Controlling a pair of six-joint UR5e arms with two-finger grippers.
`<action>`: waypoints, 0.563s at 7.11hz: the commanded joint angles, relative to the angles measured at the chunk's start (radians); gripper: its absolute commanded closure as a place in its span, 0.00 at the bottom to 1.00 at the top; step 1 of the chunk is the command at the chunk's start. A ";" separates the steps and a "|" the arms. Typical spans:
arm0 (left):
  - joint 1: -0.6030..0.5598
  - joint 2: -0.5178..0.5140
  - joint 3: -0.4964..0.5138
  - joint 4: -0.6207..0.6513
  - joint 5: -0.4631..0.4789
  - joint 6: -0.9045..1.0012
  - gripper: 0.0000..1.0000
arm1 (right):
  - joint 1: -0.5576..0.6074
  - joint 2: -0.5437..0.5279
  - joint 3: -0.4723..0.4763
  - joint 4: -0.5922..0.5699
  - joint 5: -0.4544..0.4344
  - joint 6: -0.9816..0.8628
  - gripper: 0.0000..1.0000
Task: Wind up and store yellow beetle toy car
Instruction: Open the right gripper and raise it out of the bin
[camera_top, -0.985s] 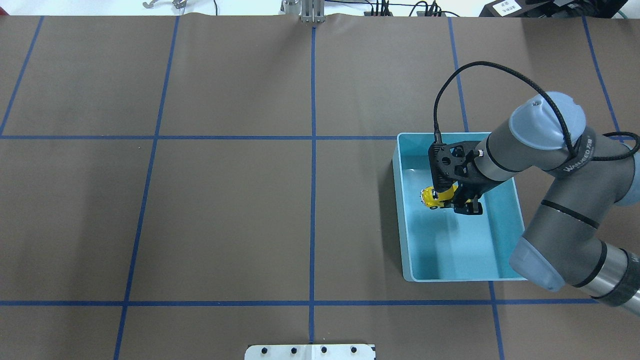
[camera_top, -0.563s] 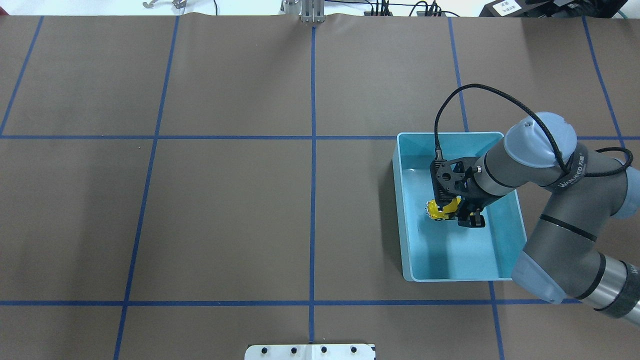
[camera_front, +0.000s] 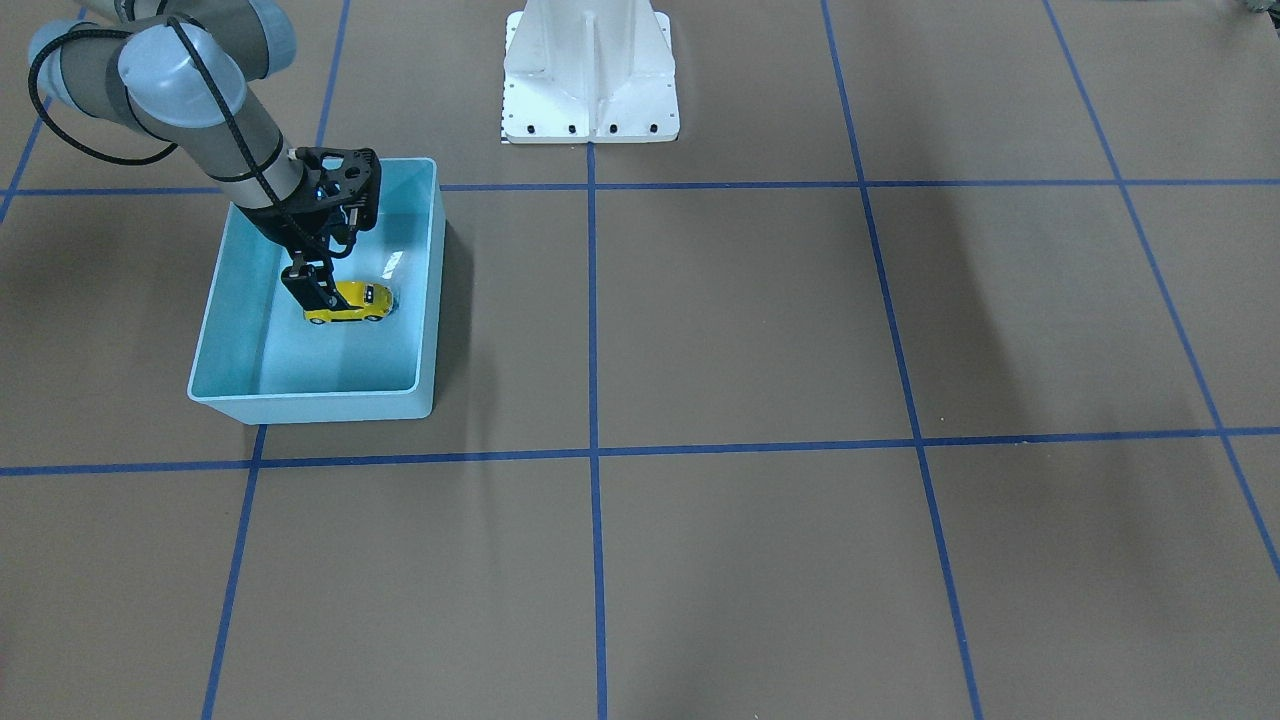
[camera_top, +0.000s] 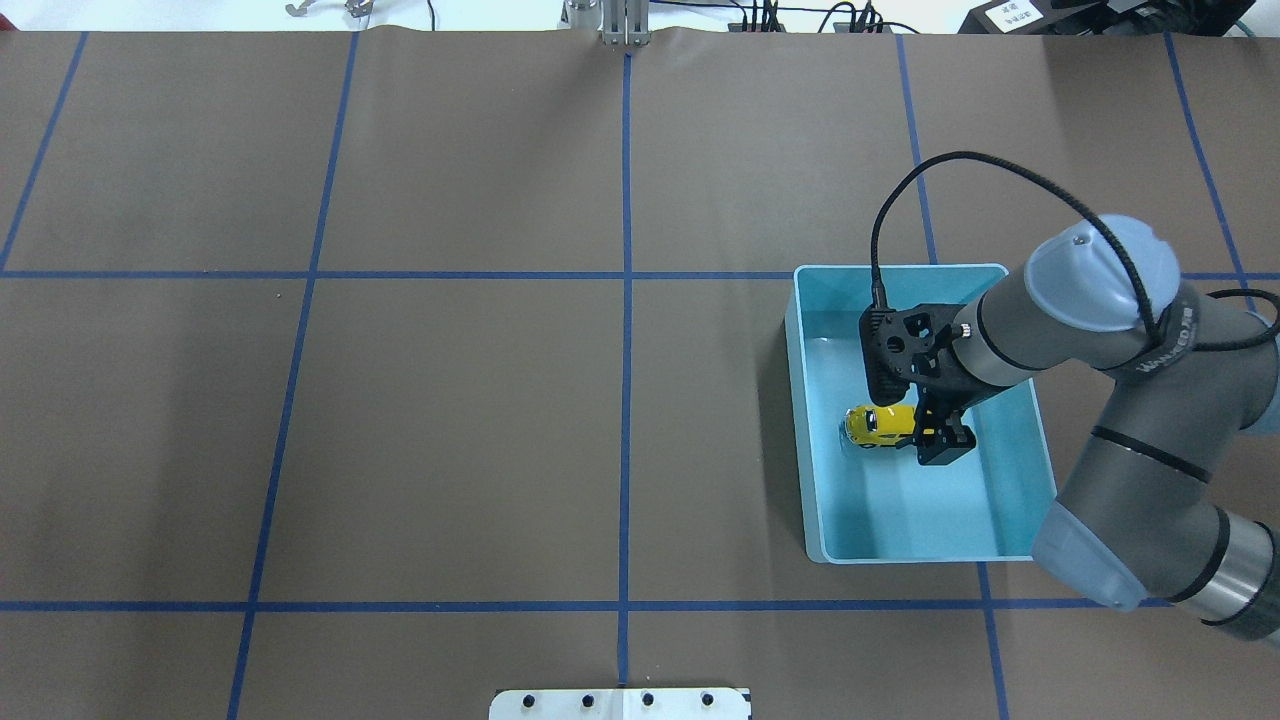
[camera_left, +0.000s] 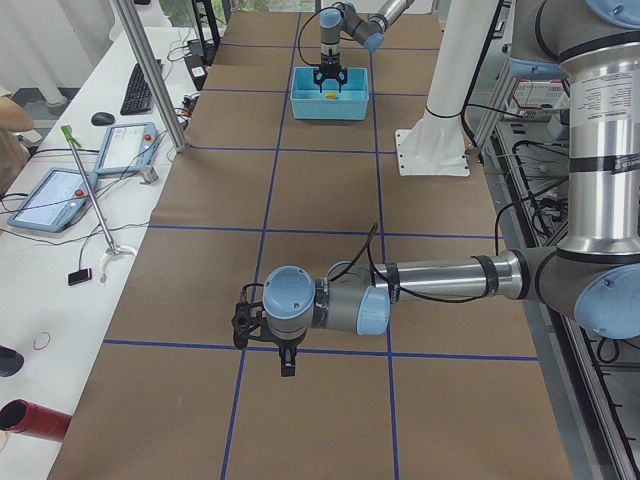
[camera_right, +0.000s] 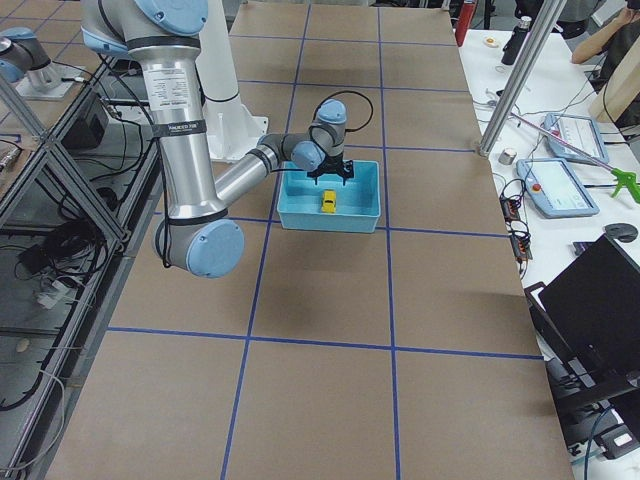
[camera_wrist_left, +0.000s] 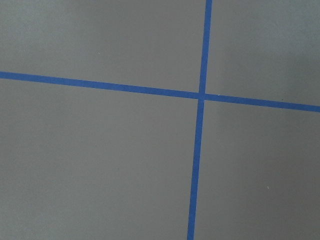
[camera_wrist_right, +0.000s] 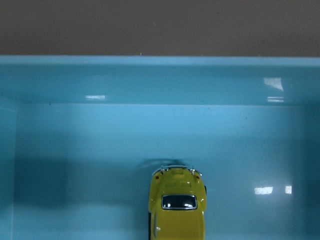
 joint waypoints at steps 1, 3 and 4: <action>0.000 -0.001 0.000 -0.001 -0.001 0.000 0.00 | 0.124 -0.002 0.137 -0.049 0.060 0.156 0.00; 0.000 -0.001 -0.002 0.000 -0.001 0.000 0.00 | 0.378 -0.011 0.158 -0.163 0.205 0.425 0.00; 0.000 -0.001 0.001 -0.001 0.000 0.000 0.00 | 0.528 -0.031 0.121 -0.277 0.241 0.437 0.00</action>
